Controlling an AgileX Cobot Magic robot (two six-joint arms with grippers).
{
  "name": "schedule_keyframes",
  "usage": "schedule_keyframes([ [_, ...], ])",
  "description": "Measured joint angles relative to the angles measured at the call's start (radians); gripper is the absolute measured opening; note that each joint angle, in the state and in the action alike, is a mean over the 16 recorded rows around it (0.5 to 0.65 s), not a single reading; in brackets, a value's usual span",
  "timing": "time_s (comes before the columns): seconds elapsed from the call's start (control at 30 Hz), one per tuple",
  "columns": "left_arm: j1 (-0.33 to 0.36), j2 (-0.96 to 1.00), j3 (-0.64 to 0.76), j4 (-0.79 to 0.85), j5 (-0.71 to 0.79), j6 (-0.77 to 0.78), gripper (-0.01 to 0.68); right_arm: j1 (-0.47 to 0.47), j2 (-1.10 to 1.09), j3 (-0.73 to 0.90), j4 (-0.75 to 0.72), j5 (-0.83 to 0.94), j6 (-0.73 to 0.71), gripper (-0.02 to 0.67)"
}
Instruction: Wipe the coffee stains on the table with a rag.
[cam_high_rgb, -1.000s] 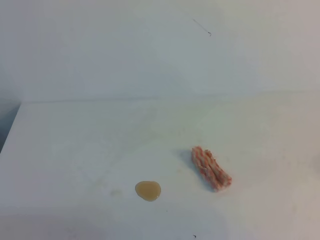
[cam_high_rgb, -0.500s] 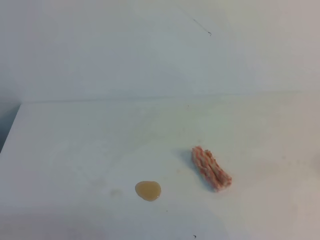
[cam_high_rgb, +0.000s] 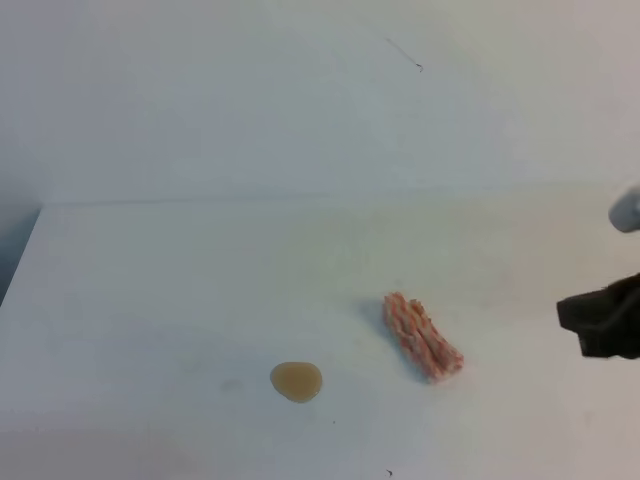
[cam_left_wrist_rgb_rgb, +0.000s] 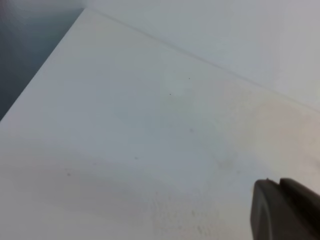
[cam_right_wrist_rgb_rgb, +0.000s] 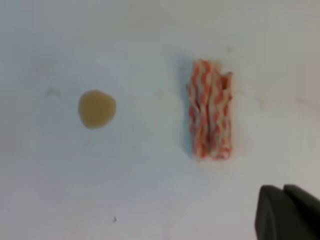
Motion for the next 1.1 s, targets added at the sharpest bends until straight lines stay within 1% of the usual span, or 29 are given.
schedule_keyframes([
  [0.23,0.000,0.000,0.000,0.000,0.000,0.000,-0.001,0.021,0.270,-0.193,0.055,0.080,-0.028,0.164],
  [0.4,0.000,0.000,0.000,0.000,0.000,0.000,-0.001,0.055,0.439,-0.321,0.040,0.111,-0.053,0.236],
  [0.53,0.000,0.000,0.000,0.000,0.000,0.000,-0.001,0.090,0.554,-0.409,0.008,0.120,-0.072,0.269],
  [0.67,0.000,0.000,0.000,0.000,0.000,0.000,-0.001,0.123,0.653,-0.477,-0.030,0.116,-0.081,0.281],
  [0.87,0.000,0.000,0.000,0.000,0.000,0.000,-0.001,0.151,0.763,-0.533,-0.083,0.093,-0.078,0.278],
  [1.1,0.000,0.000,0.000,0.000,0.000,0.000,-0.001,0.161,0.832,-0.550,-0.105,0.069,-0.061,0.229],
])
